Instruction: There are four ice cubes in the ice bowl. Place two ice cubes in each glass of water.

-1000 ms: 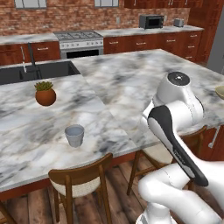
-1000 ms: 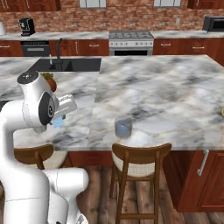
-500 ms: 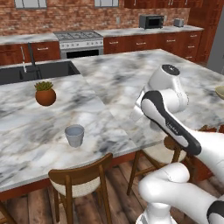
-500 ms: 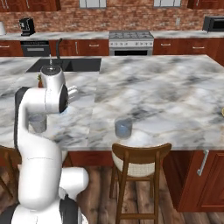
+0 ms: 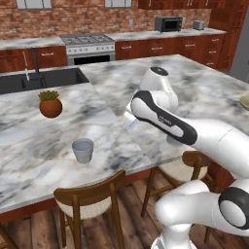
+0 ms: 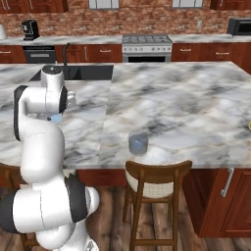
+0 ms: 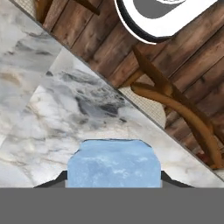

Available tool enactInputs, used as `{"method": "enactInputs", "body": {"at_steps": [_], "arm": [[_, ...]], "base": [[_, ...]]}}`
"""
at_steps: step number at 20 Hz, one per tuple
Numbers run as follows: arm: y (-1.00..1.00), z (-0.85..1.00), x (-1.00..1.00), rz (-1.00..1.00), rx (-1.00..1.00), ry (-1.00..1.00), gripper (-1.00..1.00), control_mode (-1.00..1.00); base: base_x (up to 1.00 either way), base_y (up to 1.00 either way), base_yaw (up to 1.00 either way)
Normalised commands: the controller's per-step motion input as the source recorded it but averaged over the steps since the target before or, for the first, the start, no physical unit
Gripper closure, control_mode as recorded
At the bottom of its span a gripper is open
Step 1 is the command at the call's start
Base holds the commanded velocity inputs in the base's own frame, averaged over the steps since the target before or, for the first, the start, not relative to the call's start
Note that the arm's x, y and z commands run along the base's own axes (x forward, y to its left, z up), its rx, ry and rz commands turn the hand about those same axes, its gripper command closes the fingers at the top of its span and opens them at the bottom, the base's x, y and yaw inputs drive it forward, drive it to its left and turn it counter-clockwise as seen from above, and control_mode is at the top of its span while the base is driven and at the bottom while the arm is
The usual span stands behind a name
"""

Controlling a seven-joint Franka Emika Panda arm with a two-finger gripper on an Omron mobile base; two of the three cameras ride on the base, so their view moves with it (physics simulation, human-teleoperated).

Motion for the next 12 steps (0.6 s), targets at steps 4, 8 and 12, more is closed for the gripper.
{"method": "enactInputs", "body": {"at_steps": [4, 8, 12], "arm": [[0.76, -0.11, 0.45, 0.09, 0.00, 0.22, 1.00, -1.00], [0.65, -0.29, 0.49, 0.08, 0.00, 0.26, 1.00, -1.00], [0.45, -0.54, 0.38, 0.05, 0.00, 0.17, 1.00, -1.00]], "base": [[0.00, 0.00, 0.00], [0.00, 0.00, 0.00], [0.00, 0.00, 0.00]]}}
